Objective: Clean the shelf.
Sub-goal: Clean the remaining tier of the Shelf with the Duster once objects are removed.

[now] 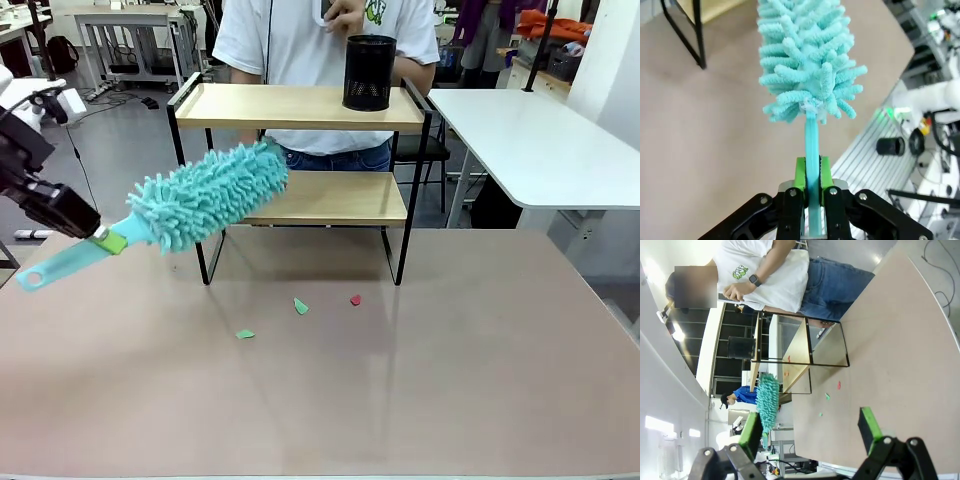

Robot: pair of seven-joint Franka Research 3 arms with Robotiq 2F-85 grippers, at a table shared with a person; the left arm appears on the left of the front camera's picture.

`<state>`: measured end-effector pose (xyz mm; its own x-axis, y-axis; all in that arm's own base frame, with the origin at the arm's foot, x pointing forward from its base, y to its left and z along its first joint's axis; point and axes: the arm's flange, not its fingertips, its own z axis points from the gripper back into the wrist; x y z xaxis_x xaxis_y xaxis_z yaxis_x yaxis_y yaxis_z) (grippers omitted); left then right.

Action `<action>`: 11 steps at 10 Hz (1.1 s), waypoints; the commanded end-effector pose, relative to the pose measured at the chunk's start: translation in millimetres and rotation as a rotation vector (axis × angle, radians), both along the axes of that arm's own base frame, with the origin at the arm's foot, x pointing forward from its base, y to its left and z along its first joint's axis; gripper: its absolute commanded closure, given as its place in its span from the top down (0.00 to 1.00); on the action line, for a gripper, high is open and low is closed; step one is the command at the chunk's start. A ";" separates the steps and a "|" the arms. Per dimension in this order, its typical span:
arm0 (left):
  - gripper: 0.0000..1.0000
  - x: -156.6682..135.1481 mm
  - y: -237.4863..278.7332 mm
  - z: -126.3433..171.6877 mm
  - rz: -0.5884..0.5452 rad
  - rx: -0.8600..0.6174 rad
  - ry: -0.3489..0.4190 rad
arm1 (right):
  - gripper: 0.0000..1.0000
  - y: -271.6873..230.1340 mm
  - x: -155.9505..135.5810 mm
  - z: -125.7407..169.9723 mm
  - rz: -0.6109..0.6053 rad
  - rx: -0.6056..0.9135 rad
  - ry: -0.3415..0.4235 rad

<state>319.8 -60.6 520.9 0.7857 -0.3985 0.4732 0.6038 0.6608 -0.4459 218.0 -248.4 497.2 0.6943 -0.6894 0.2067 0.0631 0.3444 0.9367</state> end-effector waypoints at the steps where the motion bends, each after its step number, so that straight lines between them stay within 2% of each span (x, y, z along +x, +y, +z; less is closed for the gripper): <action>1: 0.12 -2.5 -5.7 -3.1 0.083 -0.020 -0.026 | 1.00 0.0 2.7 1.1 0.004 0.000 -0.036; 4: 0.12 7.8 -12.0 -0.3 0.132 0.021 -0.049 | 1.00 0.0 2.7 1.1 0.004 0.000 -0.036; 8: 0.12 31.8 -30.2 -9.6 0.257 0.140 -0.087 | 1.00 0.0 2.7 1.1 0.004 0.000 -0.036; 11: 0.12 41.6 -48.8 -15.6 0.262 0.182 -0.087 | 1.00 0.0 2.7 1.1 0.004 0.000 -0.036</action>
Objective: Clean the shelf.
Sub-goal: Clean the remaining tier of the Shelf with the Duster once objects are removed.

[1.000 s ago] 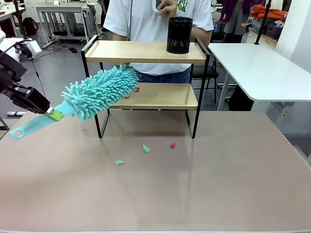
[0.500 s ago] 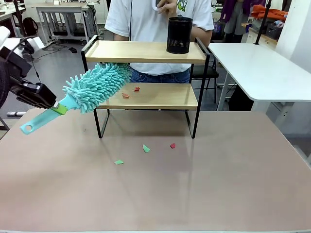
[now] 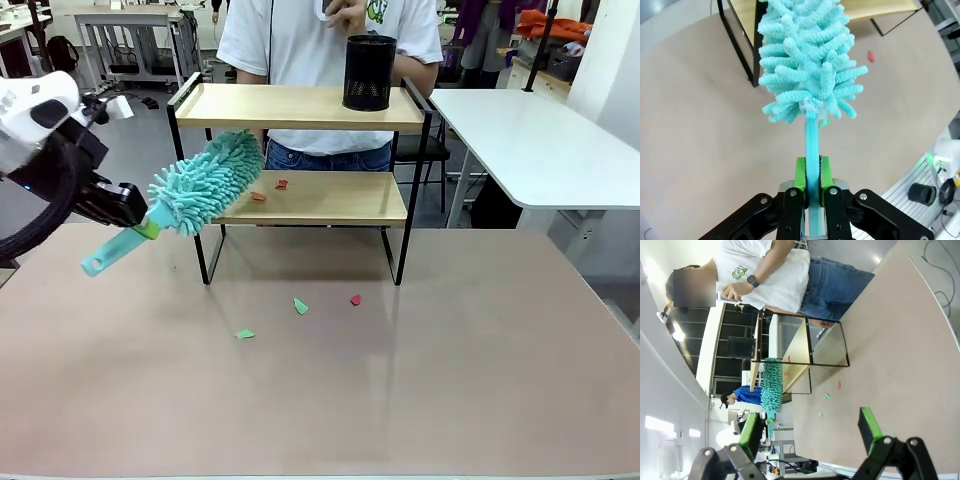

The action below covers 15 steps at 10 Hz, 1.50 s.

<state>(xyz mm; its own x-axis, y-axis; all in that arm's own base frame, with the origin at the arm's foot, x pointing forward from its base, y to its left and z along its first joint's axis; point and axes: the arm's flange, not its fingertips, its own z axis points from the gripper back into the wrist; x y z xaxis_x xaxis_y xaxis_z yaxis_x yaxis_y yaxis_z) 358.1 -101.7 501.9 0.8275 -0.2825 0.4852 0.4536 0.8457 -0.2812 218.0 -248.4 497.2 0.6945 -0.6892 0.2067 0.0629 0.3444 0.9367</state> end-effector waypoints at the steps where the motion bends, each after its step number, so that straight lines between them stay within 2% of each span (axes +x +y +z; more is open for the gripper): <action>1: 0.12 5.9 -13.0 2.3 0.056 0.049 -0.015 | 1.00 -0.1 2.7 1.1 0.004 0.000 -0.036; 3: 0.12 10.4 -19.9 -2.0 0.110 0.107 -0.045 | 1.00 -0.1 2.7 1.1 0.004 0.000 -0.036; 5: 0.12 12.8 -23.1 -4.5 0.117 0.117 -0.055 | 1.00 -0.1 2.7 1.1 0.004 0.000 -0.036; 8: 0.12 19.7 -27.4 -12.3 0.108 0.128 -0.022 | 1.00 -0.1 2.7 1.1 0.004 0.000 -0.036; 13: 0.12 32.3 -38.6 -16.1 0.013 0.083 0.050 | 1.00 -0.1 2.7 1.1 0.004 0.000 -0.036; 15: 0.12 36.6 -44.7 -13.8 -0.143 0.051 0.097 | 1.00 -0.1 2.7 1.1 0.004 0.000 -0.036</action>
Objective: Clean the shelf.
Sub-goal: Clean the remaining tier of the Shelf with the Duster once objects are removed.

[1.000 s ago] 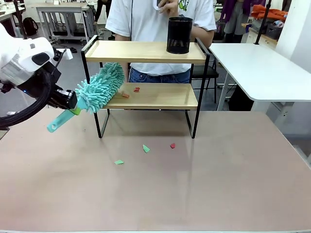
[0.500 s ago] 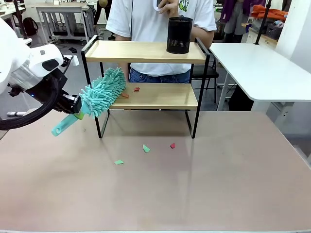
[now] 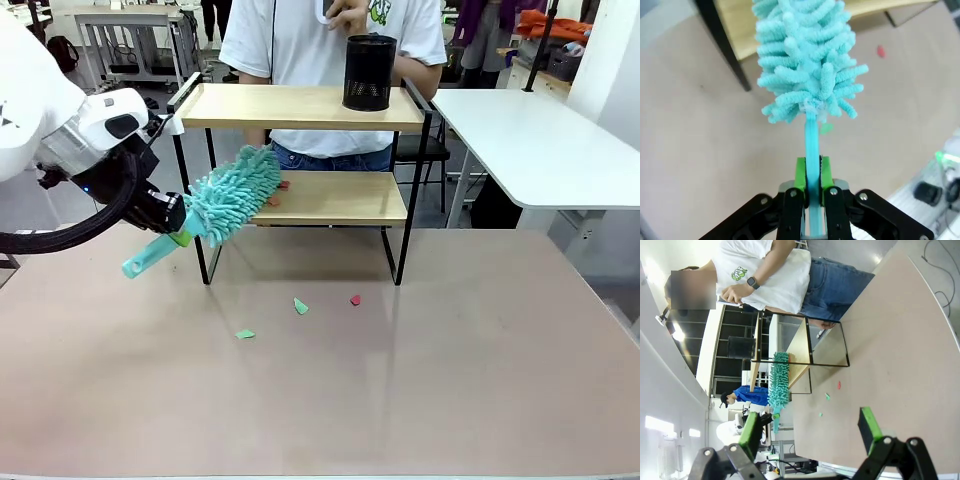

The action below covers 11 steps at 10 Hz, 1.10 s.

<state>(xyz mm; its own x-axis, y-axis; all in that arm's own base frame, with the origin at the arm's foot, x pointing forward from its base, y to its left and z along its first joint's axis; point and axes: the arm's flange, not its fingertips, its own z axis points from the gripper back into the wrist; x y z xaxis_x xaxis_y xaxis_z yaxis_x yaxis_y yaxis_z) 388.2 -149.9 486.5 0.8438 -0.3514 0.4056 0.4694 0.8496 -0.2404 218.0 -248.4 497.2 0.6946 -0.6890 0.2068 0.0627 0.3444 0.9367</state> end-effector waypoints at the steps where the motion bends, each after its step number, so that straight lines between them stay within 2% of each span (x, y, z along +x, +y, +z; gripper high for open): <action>1: 0.12 5.5 1.3 1.8 -0.183 -0.032 0.050 | 1.00 -0.1 2.7 1.1 0.004 0.000 -0.036; 3: 0.12 -3.5 0.1 2.4 -0.394 -0.029 0.102 | 1.00 -0.1 2.7 1.1 0.004 0.000 -0.036; 5: 0.12 -20.4 5.3 10.7 -0.678 -0.113 0.145 | 1.00 -0.1 2.7 1.1 0.004 0.000 -0.036; 6: 0.12 -30.8 10.1 15.1 -0.887 -0.176 0.186 | 1.00 -0.1 2.7 1.1 0.004 0.000 -0.036; 7: 0.12 -34.9 14.1 17.6 -0.978 -0.218 0.216 | 1.00 -0.1 2.7 1.1 0.004 0.000 -0.036; 8: 0.12 -34.4 19.9 20.6 -0.994 -0.267 0.225 | 1.00 -0.1 2.7 1.1 0.004 0.000 -0.036; 10: 0.12 -35.4 50.2 45.1 -0.947 -0.388 0.200 | 1.00 -0.1 2.7 1.1 0.004 0.000 -0.036; 11: 0.12 -40.5 77.4 61.9 -0.848 -0.435 0.179 | 1.00 -0.1 2.7 1.1 0.004 0.000 -0.036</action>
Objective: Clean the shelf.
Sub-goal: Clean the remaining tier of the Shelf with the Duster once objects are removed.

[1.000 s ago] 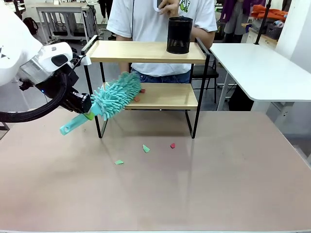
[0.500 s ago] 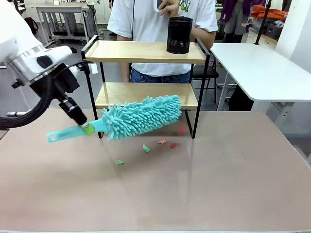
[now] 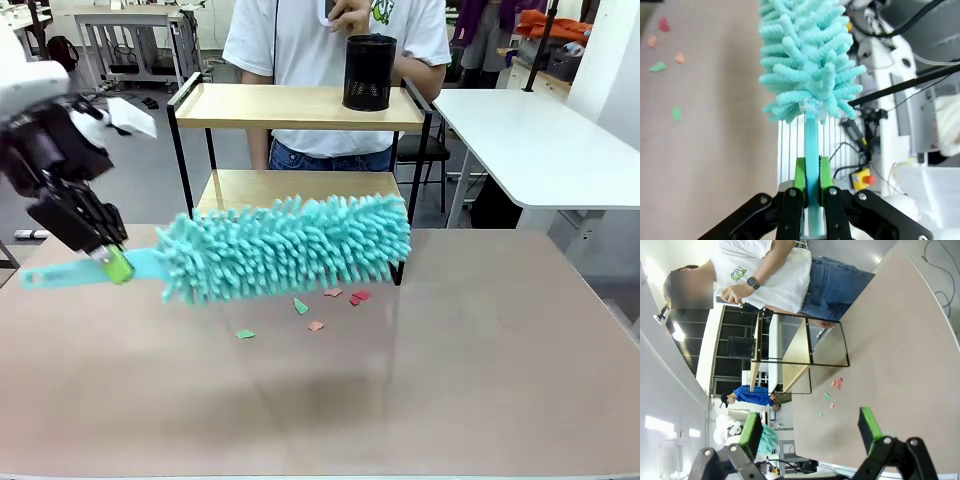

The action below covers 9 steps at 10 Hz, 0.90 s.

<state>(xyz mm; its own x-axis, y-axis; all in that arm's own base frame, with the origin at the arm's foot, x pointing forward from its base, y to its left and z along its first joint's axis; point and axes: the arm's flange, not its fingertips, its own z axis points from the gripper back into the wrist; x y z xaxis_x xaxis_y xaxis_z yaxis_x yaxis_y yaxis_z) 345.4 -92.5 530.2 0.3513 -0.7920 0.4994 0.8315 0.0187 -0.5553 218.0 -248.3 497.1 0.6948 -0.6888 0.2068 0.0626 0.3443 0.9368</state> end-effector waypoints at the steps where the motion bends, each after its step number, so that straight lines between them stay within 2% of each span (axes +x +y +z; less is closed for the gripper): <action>1: 0.12 -4.7 55.8 35.1 0.222 -0.110 0.075 | 1.00 -0.1 2.7 1.1 0.003 0.000 -0.036; 2: 0.12 -14.7 103.7 51.5 0.373 -0.183 0.080 | 1.00 -0.1 2.7 1.1 0.003 0.000 -0.036; 4: 0.12 -27.9 190.2 58.4 0.680 -0.287 0.077 | 1.00 -0.1 2.7 1.1 0.003 0.000 -0.036; 6: 0.12 -33.9 264.8 37.6 0.997 -0.431 0.095 | 1.00 -0.1 2.7 1.1 0.003 0.000 -0.036; 7: 0.12 -30.8 286.3 22.8 1.127 -0.434 0.119 | 1.00 -0.1 2.7 1.1 0.003 0.000 -0.036; 9: 0.12 -15.2 310.4 -13.5 1.191 -0.446 0.233 | 1.00 -0.1 2.7 1.1 0.003 0.000 -0.036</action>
